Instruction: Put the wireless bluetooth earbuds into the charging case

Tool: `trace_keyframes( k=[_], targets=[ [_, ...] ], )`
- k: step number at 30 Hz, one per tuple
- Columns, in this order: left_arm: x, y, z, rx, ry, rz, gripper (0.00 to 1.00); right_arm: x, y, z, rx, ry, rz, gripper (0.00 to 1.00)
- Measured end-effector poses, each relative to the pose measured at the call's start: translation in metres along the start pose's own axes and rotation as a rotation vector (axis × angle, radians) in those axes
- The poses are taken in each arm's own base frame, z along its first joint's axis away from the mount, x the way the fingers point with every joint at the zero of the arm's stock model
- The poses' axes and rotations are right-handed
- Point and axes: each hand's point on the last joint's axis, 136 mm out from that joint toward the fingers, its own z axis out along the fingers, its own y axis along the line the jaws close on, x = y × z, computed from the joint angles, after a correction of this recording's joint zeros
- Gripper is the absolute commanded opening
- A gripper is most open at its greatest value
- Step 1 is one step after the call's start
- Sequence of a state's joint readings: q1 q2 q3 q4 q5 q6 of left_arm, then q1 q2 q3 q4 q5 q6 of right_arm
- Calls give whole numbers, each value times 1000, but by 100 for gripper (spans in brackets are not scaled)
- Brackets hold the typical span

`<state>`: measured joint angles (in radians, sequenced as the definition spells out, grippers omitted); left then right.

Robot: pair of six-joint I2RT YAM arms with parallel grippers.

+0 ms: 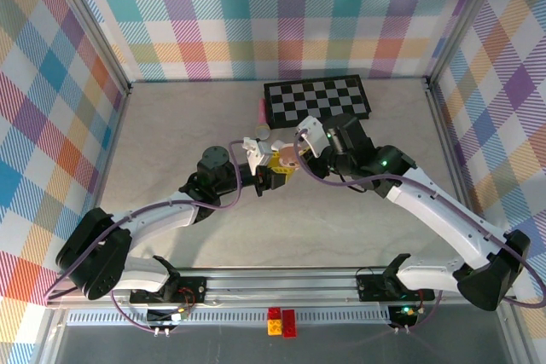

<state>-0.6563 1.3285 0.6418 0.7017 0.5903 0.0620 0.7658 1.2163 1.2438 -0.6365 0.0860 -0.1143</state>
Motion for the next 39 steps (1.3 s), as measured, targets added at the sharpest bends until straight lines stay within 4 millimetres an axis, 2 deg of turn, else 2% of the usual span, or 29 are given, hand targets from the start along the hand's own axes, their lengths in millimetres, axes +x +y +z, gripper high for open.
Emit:
trace_keyframes(
  k=[12, 27, 39],
  targets=[
    [3, -2, -1, 13, 13, -6, 34, 8, 5, 8, -29, 45, 2, 17],
    [2, -3, -1, 19, 12, -5, 33, 3, 13, 5, -72, 67, -25, 18],
    [3, -4, -1, 21, 14, -7, 33, 7, 14, 7, -62, 103, -61, 17]
  ],
)
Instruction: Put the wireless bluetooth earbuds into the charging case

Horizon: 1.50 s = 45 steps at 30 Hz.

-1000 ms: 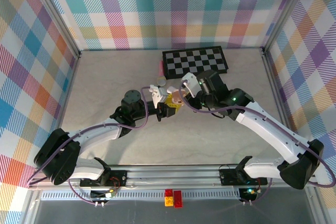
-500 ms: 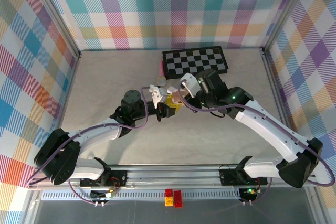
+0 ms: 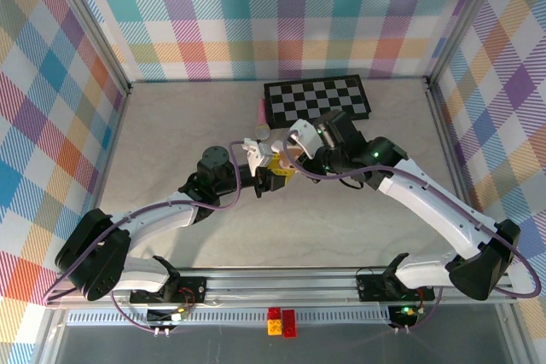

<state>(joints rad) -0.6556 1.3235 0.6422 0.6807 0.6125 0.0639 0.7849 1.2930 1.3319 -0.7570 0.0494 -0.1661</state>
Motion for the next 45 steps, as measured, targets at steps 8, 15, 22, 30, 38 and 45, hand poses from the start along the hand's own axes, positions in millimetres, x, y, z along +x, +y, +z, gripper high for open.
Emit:
trace_keyframes(
  k=[8, 15, 22, 30, 38, 45],
  targets=[
    [-2, -1, -1, 2, -3, 2, 33, 1, 0, -1, 2, 7, -9, 17],
    [-2, -2, -1, 8, -4, 0, 33, 1, 1, -3, 6, 15, -26, 17],
    [-2, -2, -1, 9, -4, -1, 33, 2, 2, -2, 4, 22, -37, 21],
    [-3, -3, -1, 12, -7, -5, 33, -3, 4, -4, -3, 12, -41, 27],
    [-3, -3, -1, 12, -7, -10, 33, -3, 5, -5, -8, 8, -41, 28],
    [-3, -3, -1, 13, -7, -10, 33, -4, 4, -7, -4, 2, -42, 18]
  ],
)
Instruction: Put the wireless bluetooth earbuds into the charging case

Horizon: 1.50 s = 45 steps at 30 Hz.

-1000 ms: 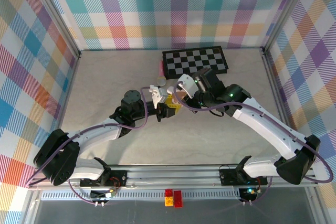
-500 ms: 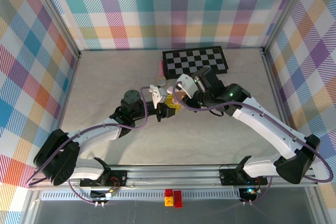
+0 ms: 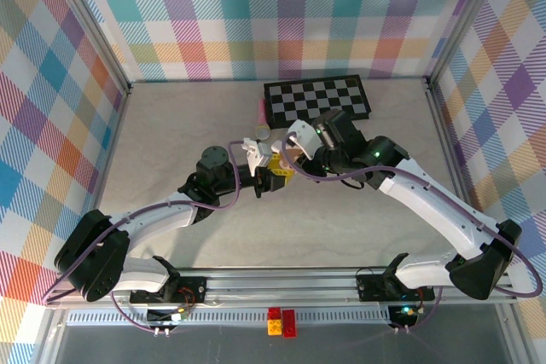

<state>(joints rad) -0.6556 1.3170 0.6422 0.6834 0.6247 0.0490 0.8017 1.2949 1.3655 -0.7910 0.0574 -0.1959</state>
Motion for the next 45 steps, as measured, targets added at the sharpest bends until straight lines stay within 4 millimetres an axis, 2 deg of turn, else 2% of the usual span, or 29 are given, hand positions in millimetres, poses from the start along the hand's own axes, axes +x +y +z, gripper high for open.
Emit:
trace_keyframes(
  k=[13, 21, 27, 31, 37, 42, 45],
  targets=[
    [-5, 0, -2, -7, -11, 7, 33, 1, -2, -2, 16, 15, -8, 16],
    [-5, 0, -2, -7, -14, 6, 33, 1, 0, -2, 3, 12, -11, 29],
    [-6, 0, -2, -7, -15, 6, 33, 0, 1, -3, 1, 10, -9, 31],
    [-6, 0, -2, -7, -15, 6, 33, -4, 1, -14, 7, -24, -4, 36],
    [-11, 3, -4, -17, -34, 4, 33, -8, -1, -45, -7, -160, 37, 51],
    [-22, 14, -11, -47, -91, -3, 33, 7, -22, -62, -23, -290, 205, 57],
    [-19, 20, -15, -63, -100, -23, 33, 23, -46, -55, -7, -322, 364, 58]
  ],
)
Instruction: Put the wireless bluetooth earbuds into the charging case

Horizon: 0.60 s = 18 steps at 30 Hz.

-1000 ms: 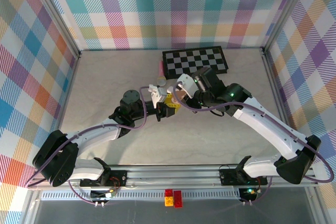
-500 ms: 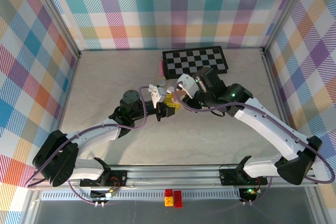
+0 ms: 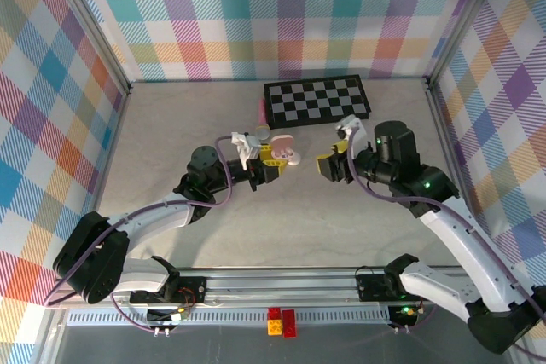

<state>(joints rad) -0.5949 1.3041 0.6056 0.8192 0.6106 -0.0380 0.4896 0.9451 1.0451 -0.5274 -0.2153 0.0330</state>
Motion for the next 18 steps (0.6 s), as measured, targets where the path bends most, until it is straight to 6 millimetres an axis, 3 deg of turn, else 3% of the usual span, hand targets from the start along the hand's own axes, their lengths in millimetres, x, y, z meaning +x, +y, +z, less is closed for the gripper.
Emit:
trace_keyframes(
  k=[3, 8, 14, 18],
  targets=[
    [5, 4, -3, -14, 6, -17, 33, 17, -34, 17, 63, 31, 159, 58],
    [1, 6, -13, -36, -8, -20, 33, 62, -82, 66, 158, 199, 371, 58],
    [-17, 1, -22, -45, -50, 10, 33, 119, -114, 115, 217, 377, 517, 59],
    [-22, -1, -25, -47, -57, 15, 33, 144, -126, 137, 242, 432, 565, 60]
  ],
)
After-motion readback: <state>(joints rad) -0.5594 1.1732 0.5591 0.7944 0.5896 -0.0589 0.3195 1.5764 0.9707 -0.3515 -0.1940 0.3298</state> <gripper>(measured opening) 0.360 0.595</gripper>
